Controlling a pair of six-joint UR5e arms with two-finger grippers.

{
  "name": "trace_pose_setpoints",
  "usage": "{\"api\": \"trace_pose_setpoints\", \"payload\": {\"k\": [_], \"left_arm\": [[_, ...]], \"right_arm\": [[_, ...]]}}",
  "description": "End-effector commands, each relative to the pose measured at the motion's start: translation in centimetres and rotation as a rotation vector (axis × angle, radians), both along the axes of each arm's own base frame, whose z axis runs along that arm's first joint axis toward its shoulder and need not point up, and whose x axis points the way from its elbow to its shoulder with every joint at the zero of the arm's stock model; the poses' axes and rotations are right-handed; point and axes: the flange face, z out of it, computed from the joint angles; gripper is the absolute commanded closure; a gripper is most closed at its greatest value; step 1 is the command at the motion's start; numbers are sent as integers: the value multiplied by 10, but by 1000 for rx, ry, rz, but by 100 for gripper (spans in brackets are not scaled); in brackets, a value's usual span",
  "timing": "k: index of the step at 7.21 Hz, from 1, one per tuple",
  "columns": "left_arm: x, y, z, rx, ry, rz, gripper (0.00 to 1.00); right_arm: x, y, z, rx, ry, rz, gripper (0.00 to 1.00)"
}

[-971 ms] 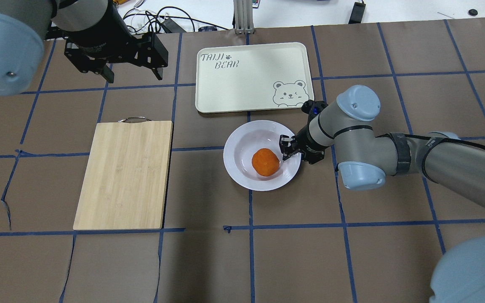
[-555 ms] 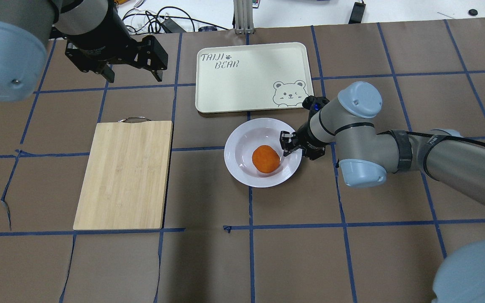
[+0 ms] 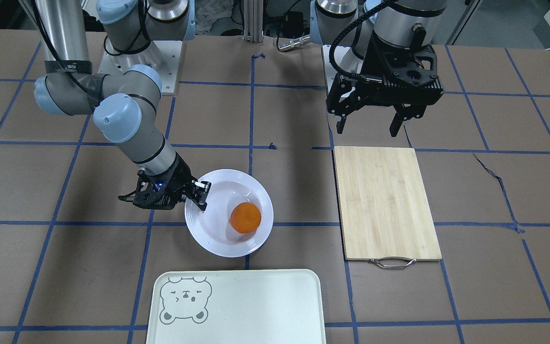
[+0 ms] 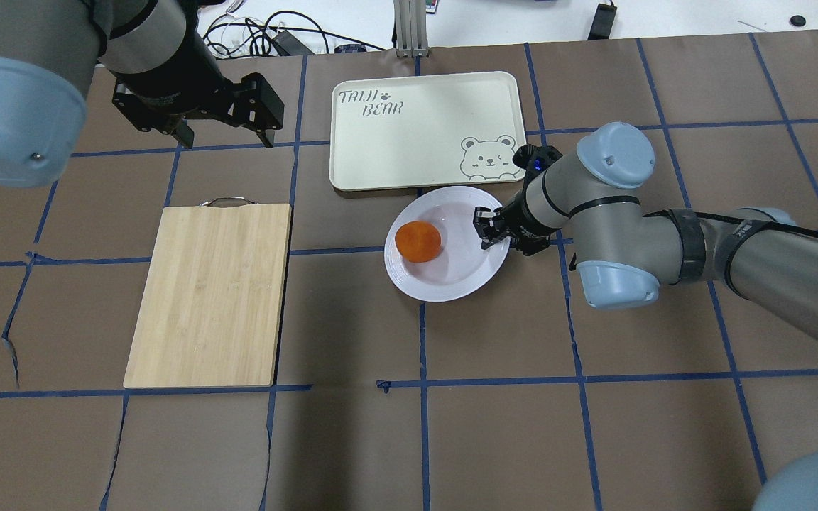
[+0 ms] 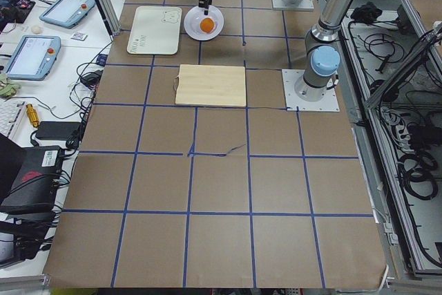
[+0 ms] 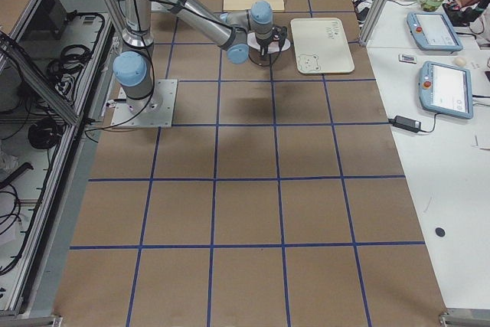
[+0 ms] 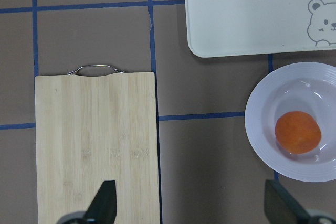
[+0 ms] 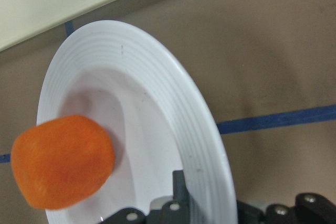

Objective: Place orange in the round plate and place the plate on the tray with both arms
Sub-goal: 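Slide the plate with the right gripper onto the bear tray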

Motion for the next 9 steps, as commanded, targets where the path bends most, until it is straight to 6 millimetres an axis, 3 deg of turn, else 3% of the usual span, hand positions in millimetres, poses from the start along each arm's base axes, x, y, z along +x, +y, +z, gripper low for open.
{"api": "trace_pose_setpoints", "payload": {"k": [1, 3, 5, 6, 8, 9], "left_arm": [[0, 0, 0, 1, -1, -1, 0], [0, 0, 0, 1, -1, -1, 0], [0, -1, -1, 1, -1, -2, 0], [0, 0, -2, 4, -1, -2, 0], [0, 0, -6, 12, -2, -2, 0], [0, 1, -9, 16, -1, -3, 0]], "right_arm": [[-4, -11, 33, -75, -16, -10, 97], [-6, -39, 74, -142, -35, -65, 96], [-7, -59, 91, -160, -102, -101, 96], [-6, -81, 85, -159, -127, -99, 96], [-5, -161, 81, -194, -145, -132, 96], [-2, -187, 66, -184, -177, -142, 96]]}}
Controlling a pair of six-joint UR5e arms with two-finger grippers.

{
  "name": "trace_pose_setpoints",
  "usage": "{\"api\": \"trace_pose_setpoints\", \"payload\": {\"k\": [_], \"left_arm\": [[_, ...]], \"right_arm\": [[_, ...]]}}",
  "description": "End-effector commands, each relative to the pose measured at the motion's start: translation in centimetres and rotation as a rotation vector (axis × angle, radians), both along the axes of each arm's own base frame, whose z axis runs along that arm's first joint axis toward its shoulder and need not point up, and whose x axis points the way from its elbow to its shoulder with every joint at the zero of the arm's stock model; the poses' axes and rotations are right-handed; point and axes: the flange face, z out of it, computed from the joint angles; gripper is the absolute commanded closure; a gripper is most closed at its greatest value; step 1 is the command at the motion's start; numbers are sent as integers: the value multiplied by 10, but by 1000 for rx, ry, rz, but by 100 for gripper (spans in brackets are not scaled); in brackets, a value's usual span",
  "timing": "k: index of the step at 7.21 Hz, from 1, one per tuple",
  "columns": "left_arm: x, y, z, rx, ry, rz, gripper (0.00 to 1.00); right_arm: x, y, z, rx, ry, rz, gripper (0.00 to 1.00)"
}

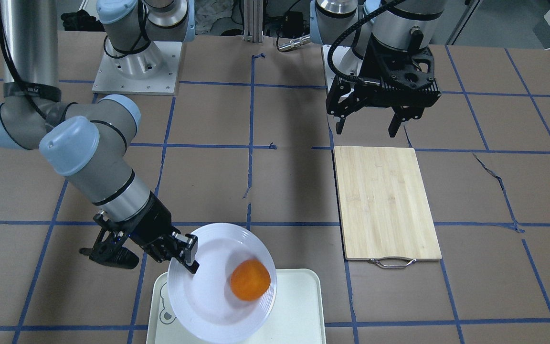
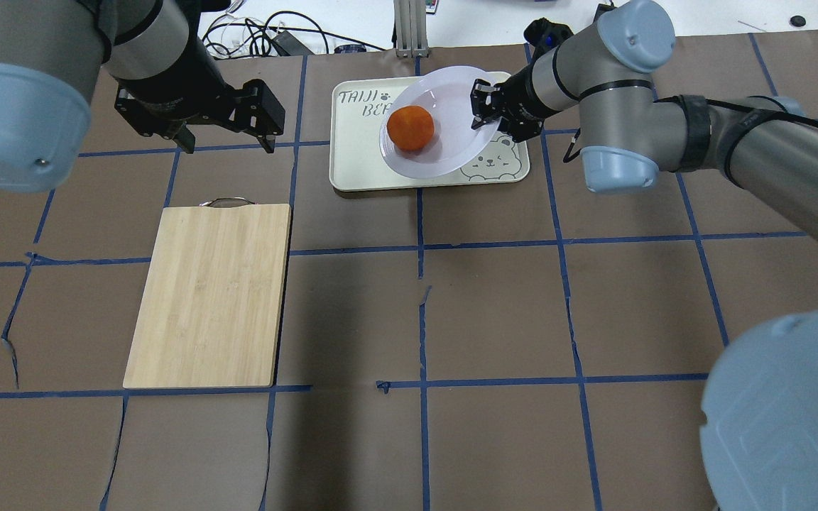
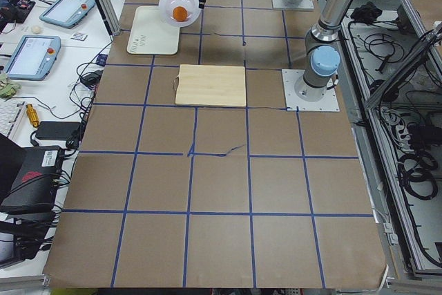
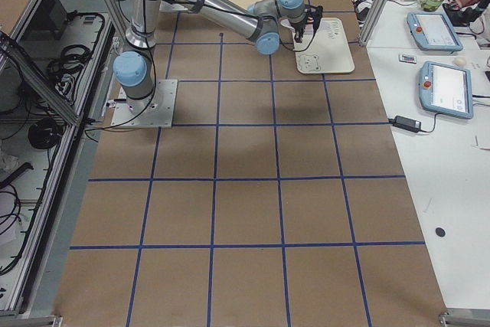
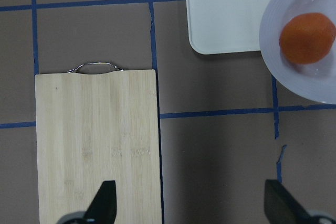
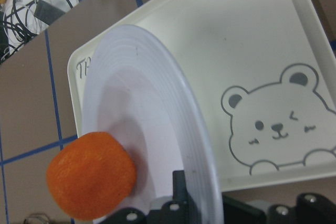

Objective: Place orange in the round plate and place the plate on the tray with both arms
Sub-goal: 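Slide the plate with the right gripper onto the bear tray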

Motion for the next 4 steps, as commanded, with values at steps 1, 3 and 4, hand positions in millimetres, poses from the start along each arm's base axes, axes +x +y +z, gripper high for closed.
{"api": "trace_pose_setpoints", "payload": {"k": [1, 3, 4], "left_arm": [[0, 1, -3, 6, -1, 0, 0], [0, 1, -4, 8, 1, 0, 0], [0, 1, -7, 14, 0, 0, 0]], "right_arm": [[4, -56, -28, 24, -70, -36, 96], [5, -82, -54, 48, -86, -63, 96], [4, -85, -70, 66, -85, -66, 96]]}}
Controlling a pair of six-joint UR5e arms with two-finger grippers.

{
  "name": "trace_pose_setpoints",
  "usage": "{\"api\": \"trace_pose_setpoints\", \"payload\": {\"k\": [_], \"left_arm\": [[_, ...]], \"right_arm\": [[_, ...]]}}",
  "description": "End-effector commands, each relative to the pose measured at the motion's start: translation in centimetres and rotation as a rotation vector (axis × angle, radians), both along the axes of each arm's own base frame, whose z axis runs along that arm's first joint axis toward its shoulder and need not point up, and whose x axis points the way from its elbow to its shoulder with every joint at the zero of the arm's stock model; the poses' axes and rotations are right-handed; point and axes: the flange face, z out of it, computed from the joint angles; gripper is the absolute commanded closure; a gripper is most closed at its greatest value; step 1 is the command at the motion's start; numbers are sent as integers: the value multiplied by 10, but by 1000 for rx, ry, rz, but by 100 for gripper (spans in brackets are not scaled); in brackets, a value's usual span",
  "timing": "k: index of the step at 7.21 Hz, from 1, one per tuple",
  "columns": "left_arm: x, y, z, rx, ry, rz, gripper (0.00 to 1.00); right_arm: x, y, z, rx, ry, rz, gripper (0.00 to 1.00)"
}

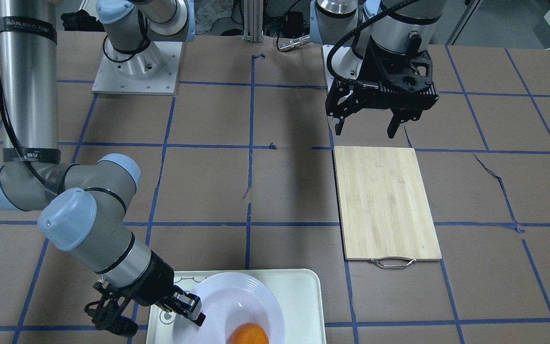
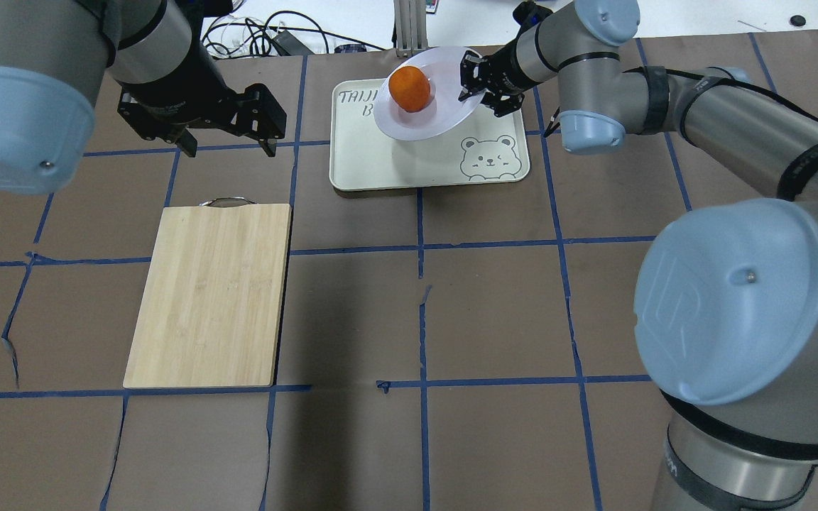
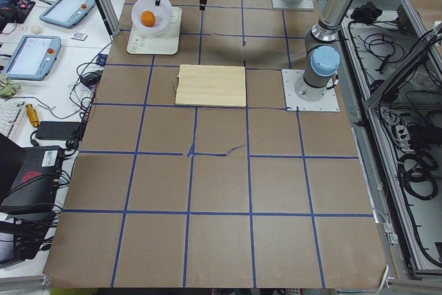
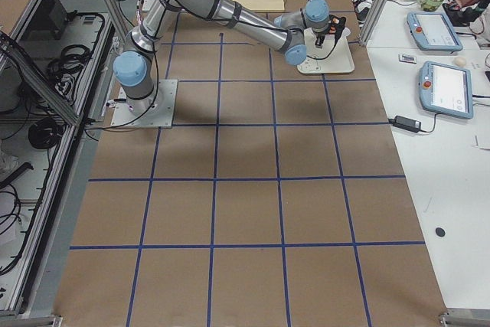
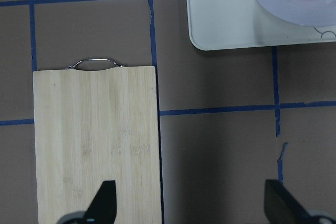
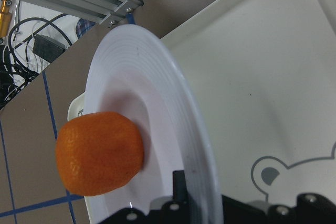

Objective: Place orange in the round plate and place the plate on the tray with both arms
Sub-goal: 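Slide the plate with the right gripper onto the bear tray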

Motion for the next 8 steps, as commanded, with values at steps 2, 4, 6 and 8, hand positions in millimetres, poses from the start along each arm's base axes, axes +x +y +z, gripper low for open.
{"api": "trace_pose_setpoints", "payload": {"k": [2, 4, 6, 8], "left_arm": [[0, 1, -4, 5, 0, 1, 0], [0, 1, -5, 7, 0, 1, 0], [0, 1, -5, 7, 0, 1, 0], [0, 0, -6, 8, 0, 1, 0]], "right_arm": [[-1, -4, -28, 37, -3, -7, 93], [1, 1, -26, 68, -20, -41, 92], [0, 11, -41, 100, -28, -46, 91], [-2, 13, -37, 92, -12, -52, 61]]}}
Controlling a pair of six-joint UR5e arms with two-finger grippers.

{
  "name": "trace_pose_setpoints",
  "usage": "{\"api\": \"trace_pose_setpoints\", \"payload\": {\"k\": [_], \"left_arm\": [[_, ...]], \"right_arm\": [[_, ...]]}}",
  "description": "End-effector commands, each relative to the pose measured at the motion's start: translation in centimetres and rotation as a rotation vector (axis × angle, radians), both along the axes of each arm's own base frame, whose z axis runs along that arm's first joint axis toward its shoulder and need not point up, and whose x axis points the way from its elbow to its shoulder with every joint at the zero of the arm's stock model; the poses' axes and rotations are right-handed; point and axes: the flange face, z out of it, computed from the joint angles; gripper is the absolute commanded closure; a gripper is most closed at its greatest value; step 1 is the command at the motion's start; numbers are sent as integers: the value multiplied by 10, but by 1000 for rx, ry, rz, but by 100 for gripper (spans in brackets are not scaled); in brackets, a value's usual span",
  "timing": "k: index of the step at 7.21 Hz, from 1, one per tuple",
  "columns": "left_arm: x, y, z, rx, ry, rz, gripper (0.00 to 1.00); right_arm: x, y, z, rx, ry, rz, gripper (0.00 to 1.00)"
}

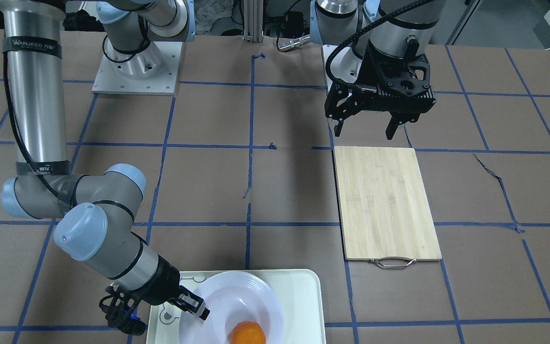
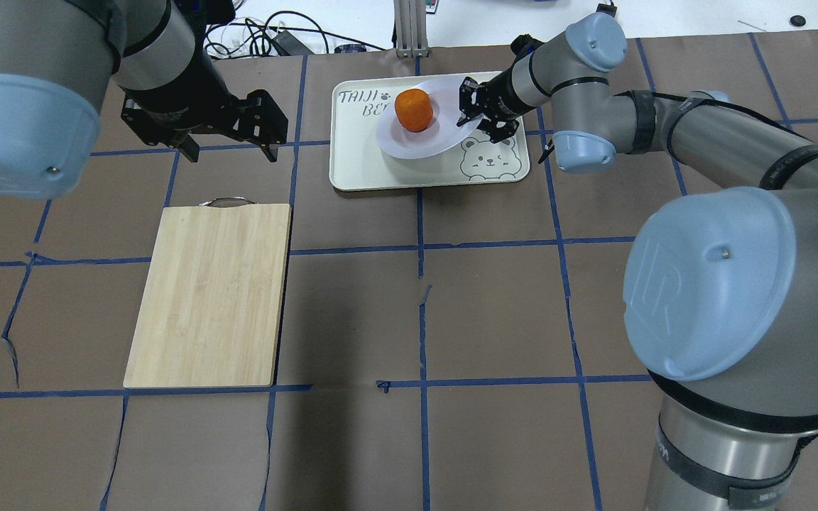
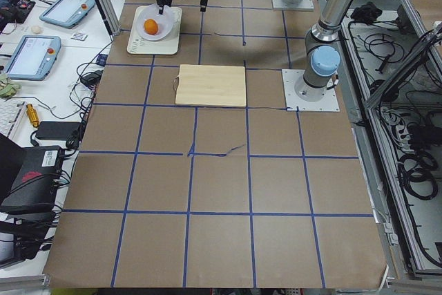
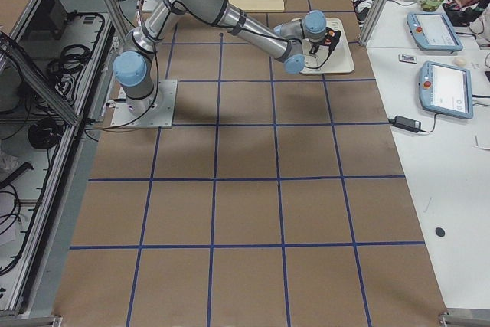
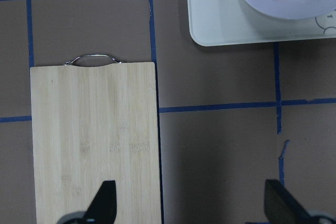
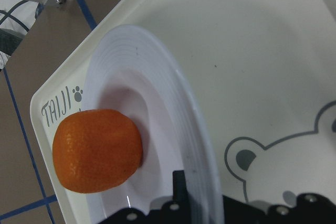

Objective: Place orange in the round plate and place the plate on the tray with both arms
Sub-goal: 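Open the right gripper and release the plate on the tray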

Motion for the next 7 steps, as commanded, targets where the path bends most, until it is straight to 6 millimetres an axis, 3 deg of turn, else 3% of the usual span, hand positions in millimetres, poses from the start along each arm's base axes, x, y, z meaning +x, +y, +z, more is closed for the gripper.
{"api": "trace_pose_setpoints", "payload": {"k": [1, 2, 3, 4, 5, 7], "left_arm": [[0, -1, 0, 0, 0, 0, 0], [0, -1, 0, 0, 0, 0, 0], [0, -1, 0, 0, 0, 0, 0], [0, -1, 0, 0, 0, 0, 0], [0, 0, 1, -2, 0, 0, 0], [0, -1, 2, -8, 2, 0, 0]], "right_arm": [[-2, 2, 3, -3, 21, -8, 20], [-7, 2, 9, -17, 71, -23, 5], [-11, 0, 17, -35, 122, -35, 0], [-17, 0, 28, -61, 149, -20, 0], [-36, 0, 45, -79, 210, -11, 0], [-75, 20, 100, -3, 386, 185, 0]]}}
